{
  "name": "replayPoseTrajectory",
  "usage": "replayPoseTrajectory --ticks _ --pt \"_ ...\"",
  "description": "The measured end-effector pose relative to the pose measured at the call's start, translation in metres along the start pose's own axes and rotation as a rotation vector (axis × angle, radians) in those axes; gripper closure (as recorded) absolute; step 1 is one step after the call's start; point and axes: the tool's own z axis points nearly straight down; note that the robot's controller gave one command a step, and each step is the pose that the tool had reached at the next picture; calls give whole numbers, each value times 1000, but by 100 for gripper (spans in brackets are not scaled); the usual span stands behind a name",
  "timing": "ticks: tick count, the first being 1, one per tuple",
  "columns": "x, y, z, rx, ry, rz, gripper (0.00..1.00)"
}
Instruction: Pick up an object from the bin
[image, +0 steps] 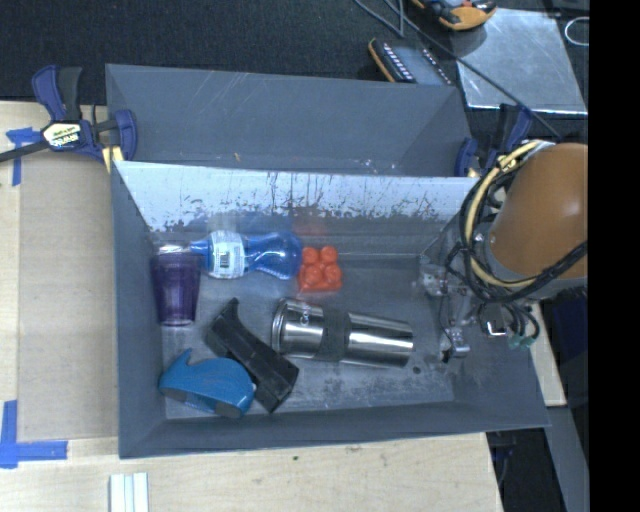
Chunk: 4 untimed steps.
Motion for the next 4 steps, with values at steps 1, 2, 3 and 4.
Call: replayPoseTrajectory --ticks 1,2,3,4 --pt "0 0 0 0 0 0 0" --pt "-4 44 93 0 -1 -17 0" --pt "-23 71 94 -1 -4 -120 0" --pt "-15 62 123 -1 -9 5 0"
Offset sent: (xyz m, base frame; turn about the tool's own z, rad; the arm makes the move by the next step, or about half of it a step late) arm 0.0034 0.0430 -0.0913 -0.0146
